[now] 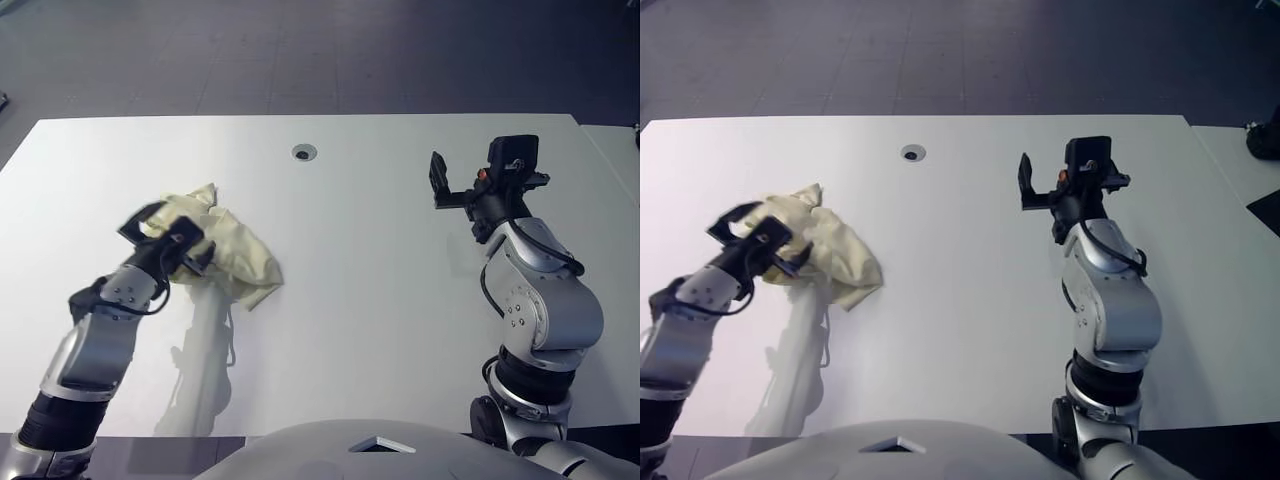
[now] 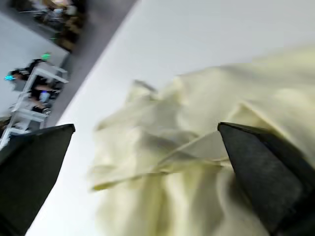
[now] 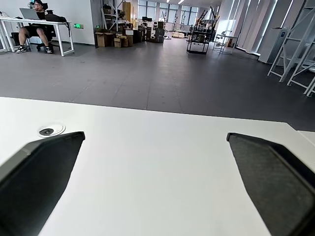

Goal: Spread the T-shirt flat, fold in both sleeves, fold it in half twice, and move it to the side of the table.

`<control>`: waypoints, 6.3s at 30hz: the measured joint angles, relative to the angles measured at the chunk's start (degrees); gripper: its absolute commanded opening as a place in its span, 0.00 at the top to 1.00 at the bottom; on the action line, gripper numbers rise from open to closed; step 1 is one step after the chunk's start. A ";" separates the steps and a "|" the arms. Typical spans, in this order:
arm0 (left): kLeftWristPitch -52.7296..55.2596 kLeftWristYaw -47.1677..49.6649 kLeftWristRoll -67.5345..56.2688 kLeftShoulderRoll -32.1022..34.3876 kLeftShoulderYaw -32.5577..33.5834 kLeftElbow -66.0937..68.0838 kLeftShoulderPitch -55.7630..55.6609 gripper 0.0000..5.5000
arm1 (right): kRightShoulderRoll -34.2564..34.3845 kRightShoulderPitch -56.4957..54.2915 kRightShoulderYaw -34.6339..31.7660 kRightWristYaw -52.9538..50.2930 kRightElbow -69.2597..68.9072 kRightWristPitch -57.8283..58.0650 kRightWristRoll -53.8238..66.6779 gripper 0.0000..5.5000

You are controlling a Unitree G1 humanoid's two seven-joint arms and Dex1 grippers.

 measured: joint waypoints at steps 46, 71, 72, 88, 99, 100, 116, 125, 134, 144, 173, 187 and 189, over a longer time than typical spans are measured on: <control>34.70 -0.86 -25.29 -18.34 -1.37 -20.30 -20.81 0.02 | -26.44 -6.47 33.46 38.60 2.23 -16.91 -0.53 0.37; 34.10 -0.75 -26.95 -16.10 -2.86 -21.01 -20.89 0.02 | -27.80 -5.98 35.07 41.24 3.06 -17.53 -7.28 1.00; 34.21 -1.12 -27.22 -15.93 -2.70 -21.04 -20.92 0.02 | -27.80 -5.94 35.07 41.23 3.06 -17.53 -7.32 1.00; 19.31 -29.55 -34.25 15.37 14.84 -11.29 -18.97 0.02 | -26.66 -6.36 30.95 39.27 5.52 -18.10 -9.37 1.00; 10.08 -28.87 -24.33 15.10 -0.72 -11.32 -12.58 0.13 | -24.18 -7.44 29.19 37.36 7.26 -18.77 -10.41 1.00; 10.07 -27.60 -23.91 13.55 -1.53 -10.84 -13.28 0.16 | -24.11 -7.47 29.19 37.37 7.29 -18.83 -10.51 1.00; 6.19 -27.29 -14.48 12.56 -8.23 -5.07 -16.86 0.69 | -23.71 -7.49 29.18 37.41 7.33 -19.22 -11.12 1.00; 5.27 -28.02 -13.54 11.80 -7.95 -2.86 -18.49 0.98 | -23.43 -7.48 28.98 37.36 7.59 -19.22 -11.28 1.00; 1.86 -30.27 -15.36 5.26 -7.58 11.61 -32.78 1.00 | -21.85 -11.91 22.03 39.39 20.35 -21.83 -5.99 1.00; -13.11 -25.60 -8.83 -10.01 -12.47 54.90 -57.95 1.00 | -15.10 -37.58 20.27 36.41 73.68 -42.21 -6.99 1.00; -40.95 -9.81 7.85 -16.32 -12.11 81.41 -78.19 1.00 | -14.61 -61.92 15.50 23.28 110.86 -70.17 -21.38 1.00; -23.06 -50.52 -12.80 6.83 -11.26 20.96 -40.79 1.00 | -32.58 -29.08 19.23 80.18 58.27 -54.46 -1.92 1.00; -21.01 -53.17 -15.03 9.85 -12.08 12.04 -32.99 1.00 | -36.37 -21.34 20.88 84.34 48.89 -52.13 0.32 1.00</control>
